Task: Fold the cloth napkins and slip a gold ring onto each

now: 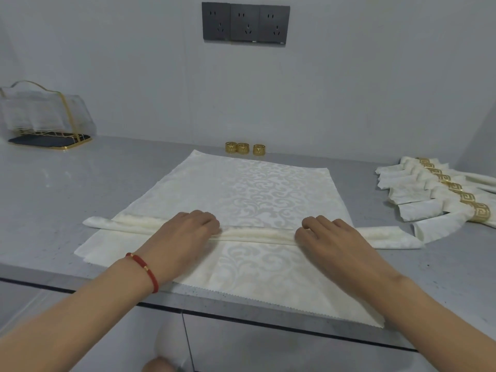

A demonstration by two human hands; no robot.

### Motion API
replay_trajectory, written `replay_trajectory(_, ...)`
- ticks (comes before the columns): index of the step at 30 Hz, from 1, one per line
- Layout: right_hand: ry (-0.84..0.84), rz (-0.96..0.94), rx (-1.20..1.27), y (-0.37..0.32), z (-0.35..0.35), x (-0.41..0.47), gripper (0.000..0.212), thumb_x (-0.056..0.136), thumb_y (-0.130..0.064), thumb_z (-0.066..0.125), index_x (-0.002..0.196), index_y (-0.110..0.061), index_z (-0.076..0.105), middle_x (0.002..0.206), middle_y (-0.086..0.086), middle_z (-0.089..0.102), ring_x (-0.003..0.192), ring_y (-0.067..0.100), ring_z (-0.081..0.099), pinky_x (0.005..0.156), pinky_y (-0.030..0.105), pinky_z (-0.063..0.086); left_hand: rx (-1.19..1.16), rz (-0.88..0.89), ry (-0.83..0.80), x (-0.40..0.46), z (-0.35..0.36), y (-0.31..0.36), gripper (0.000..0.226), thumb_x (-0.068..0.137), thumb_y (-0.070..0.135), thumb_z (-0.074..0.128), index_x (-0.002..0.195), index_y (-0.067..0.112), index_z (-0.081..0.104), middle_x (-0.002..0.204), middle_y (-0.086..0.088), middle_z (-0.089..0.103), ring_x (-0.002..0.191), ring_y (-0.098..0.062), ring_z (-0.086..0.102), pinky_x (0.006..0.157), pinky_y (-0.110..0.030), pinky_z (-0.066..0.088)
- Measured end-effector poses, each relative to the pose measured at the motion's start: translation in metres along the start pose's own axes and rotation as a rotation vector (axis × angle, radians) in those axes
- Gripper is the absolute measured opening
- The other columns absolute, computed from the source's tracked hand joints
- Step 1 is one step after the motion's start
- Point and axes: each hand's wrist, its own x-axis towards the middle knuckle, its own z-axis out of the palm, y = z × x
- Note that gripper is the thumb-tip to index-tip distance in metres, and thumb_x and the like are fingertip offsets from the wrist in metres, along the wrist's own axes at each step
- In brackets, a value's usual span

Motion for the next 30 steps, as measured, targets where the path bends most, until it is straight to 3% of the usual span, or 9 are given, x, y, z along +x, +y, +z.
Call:
replay_trajectory(2,-0.057,0.03,0.046,-0.002,0.001,-0.008,0.04,0.073,0.011,0.039,0.096,-0.017,0.057,0.095,0.001,0.054,0.078,0.024,0.051,0.063,0.038,0.046,-0.056,-0.065,-0.016,-0.011,0.004,0.005,0.017,0.082,0.008,0.068,0.096,0.017,0.062,0.091,0.005,0.063,0.076,-0.02,0.059,0.067,-0.031,0.048)
replay_trajectory(5,-0.115,0.052,0.159,0.001,-0.001,-0.015,0.031,0.084,0.001,0.059,0.108,-0.019,0.063,0.11,-0.001,0.061,0.093,0.023,0.059,0.069,0.037,0.052,-0.168,-0.189,0.006,-0.02,0.006,0.015,0.017,0.093,0.024,0.047,0.103,0.017,0.059,0.097,0.006,0.061,0.084,-0.02,0.058,0.072,-0.037,0.051)
replay_trajectory(7,-0.146,0.054,0.19,0.003,-0.003,-0.018,0.029,0.09,-0.003,0.059,0.114,-0.019,0.063,0.117,-0.002,0.061,0.099,0.023,0.059,0.07,0.038,0.053,-0.213,-0.221,0.063,-0.021,0.006,0.025,0.02,0.095,0.032,0.043,0.103,0.021,0.057,0.096,0.008,0.058,0.085,-0.017,0.056,0.072,-0.033,0.048)
replay_trajectory(11,-0.177,0.044,0.19,0.003,-0.013,-0.015,0.012,0.098,-0.015,0.055,0.103,-0.022,0.063,0.106,-0.006,0.059,0.09,0.021,0.059,0.064,0.039,0.053,-0.205,-0.252,0.023,-0.018,0.006,0.039,0.044,0.099,0.049,0.037,0.14,0.034,0.045,0.105,0.005,0.051,0.094,-0.018,0.049,0.083,-0.034,0.044)
replay_trajectory(14,-0.227,0.078,0.141,0.005,-0.035,0.004,0.022,0.099,-0.026,0.043,0.096,-0.025,0.065,0.096,-0.008,0.062,0.084,0.021,0.06,0.069,0.036,0.051,-0.14,-0.255,-0.061,-0.017,0.006,0.043,0.049,0.098,0.059,0.023,0.134,0.039,0.051,0.112,-0.002,0.046,0.103,-0.024,0.045,0.091,-0.047,0.042)
replay_trajectory(18,-0.069,0.263,0.364,-0.016,-0.052,0.057,0.03,0.102,-0.035,0.043,0.12,-0.026,0.066,0.117,-0.005,0.068,0.107,0.022,0.061,0.088,0.037,0.05,-0.036,-0.239,-0.095,-0.018,0.002,0.046,0.05,0.098,0.062,0.021,0.131,0.039,0.052,0.129,-0.001,0.047,0.117,-0.027,0.044,0.092,-0.054,0.042)
replay_trajectory(22,-0.129,0.326,0.492,-0.056,-0.02,0.118,0.047,0.106,-0.047,0.036,0.142,-0.021,0.051,0.144,0.003,0.052,0.132,0.024,0.047,0.106,0.044,0.039,0.075,-0.21,-0.152,-0.015,0.0,0.042,0.048,0.099,0.057,0.025,0.132,0.038,0.055,0.131,0.001,0.05,0.121,-0.026,0.046,0.102,-0.069,0.029)
replay_trajectory(26,-0.353,0.354,0.543,-0.072,0.02,0.118,0.067,0.104,-0.061,0.013,0.159,-0.023,0.023,0.168,0.005,0.015,0.155,0.023,0.008,0.124,0.058,0.003,0.076,-0.195,-0.11,-0.016,-0.005,0.043,0.047,0.097,0.051,0.027,0.133,0.037,0.054,0.119,0.004,0.051,0.108,-0.025,0.047,0.096,-0.057,0.036)
replay_trajectory(30,-0.401,0.399,0.494,-0.045,0.03,0.089,0.077,0.1,-0.069,0.005,0.163,-0.025,0.006,0.171,0.005,-0.001,0.157,0.023,-0.008,0.123,0.06,-0.009,0.075,-0.207,-0.082,-0.012,-0.013,0.044,0.041,0.099,0.05,0.022,0.113,0.04,0.06,0.099,0.012,0.05,0.09,-0.021,0.047,0.076,-0.043,0.036)
